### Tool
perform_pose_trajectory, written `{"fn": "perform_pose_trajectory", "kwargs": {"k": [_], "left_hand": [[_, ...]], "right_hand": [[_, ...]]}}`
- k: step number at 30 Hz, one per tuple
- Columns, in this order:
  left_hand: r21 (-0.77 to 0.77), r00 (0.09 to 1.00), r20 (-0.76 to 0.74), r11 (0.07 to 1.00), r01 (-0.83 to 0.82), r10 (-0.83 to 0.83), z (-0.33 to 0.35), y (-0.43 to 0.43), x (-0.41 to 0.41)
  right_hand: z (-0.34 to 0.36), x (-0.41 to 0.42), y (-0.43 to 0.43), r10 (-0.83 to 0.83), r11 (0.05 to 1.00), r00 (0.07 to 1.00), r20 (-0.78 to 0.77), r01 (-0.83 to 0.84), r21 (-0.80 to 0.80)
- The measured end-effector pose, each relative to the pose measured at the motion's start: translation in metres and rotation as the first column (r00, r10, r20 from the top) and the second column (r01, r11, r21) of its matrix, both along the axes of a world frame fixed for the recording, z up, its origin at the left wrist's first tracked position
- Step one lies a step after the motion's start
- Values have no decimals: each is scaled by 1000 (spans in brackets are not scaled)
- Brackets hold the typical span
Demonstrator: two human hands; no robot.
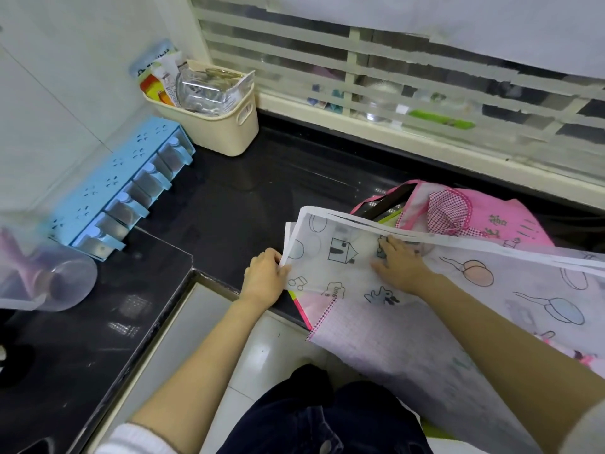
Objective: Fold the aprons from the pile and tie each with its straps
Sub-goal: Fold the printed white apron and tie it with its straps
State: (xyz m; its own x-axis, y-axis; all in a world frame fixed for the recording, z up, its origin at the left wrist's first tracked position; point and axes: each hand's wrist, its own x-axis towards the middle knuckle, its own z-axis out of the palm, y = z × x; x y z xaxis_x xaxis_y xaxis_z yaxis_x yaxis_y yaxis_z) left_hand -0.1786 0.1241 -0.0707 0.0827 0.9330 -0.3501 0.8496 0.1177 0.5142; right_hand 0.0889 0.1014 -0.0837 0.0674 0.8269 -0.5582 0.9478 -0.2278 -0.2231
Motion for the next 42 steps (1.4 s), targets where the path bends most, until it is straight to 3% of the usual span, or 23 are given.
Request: {"fn": "perform_pose_trajectory", "kwargs": {"k": [5, 9, 11, 14, 16, 19, 24, 28, 32, 36, 39, 42], "left_hand": [[-243, 999, -5, 969, -49, 50, 3, 5, 9], [-216, 1000, 3, 976, -17, 18, 3, 8, 10], [-147, 981, 185, 989, -22, 49, 14, 6, 16], [-12, 838, 540, 996, -86, 79, 36, 8, 28], [58, 769, 638, 991, -117, 54, 43, 15, 30], [77, 834, 545, 985, -156, 89, 36, 24, 20], [-229, 981, 156, 970, -81, 119, -1, 17, -11], [-393, 912, 287, 905, -166, 292, -11, 7, -19], [-439, 840, 373, 873, -214, 394, -11, -2, -18], [-467, 808, 417, 861, -202, 416, 2, -3, -12], [-520, 715, 532, 841, -146, 453, 8, -5, -12], [-447, 753, 519, 879, -165, 405, 3, -8, -12]], "right_hand": [[1, -4, 0, -30, 999, 1000, 2, 30, 15], [5, -9, -1, -45, 998, 999, 17, 44, 37], [8, -14, -1, -61, 994, 998, 21, 59, 91], [14, -26, -6, -122, 959, 992, 5, 117, 259], [15, -34, -11, -164, 935, 986, 22, 148, 321], [12, -43, -18, -159, 959, 983, 94, 131, 253], [0, -43, -21, -77, 993, 989, 130, 65, 99], [-3, -36, -14, -87, 985, 986, 140, 64, 161], [-4, -27, 0, -132, 975, 991, 29, 125, 183], [-1, -19, 14, -106, 962, 994, -30, 110, 251], [2, -15, 24, -40, 963, 999, 15, 34, 267], [5, -14, 33, -33, 958, 999, 0, 31, 286]]}}
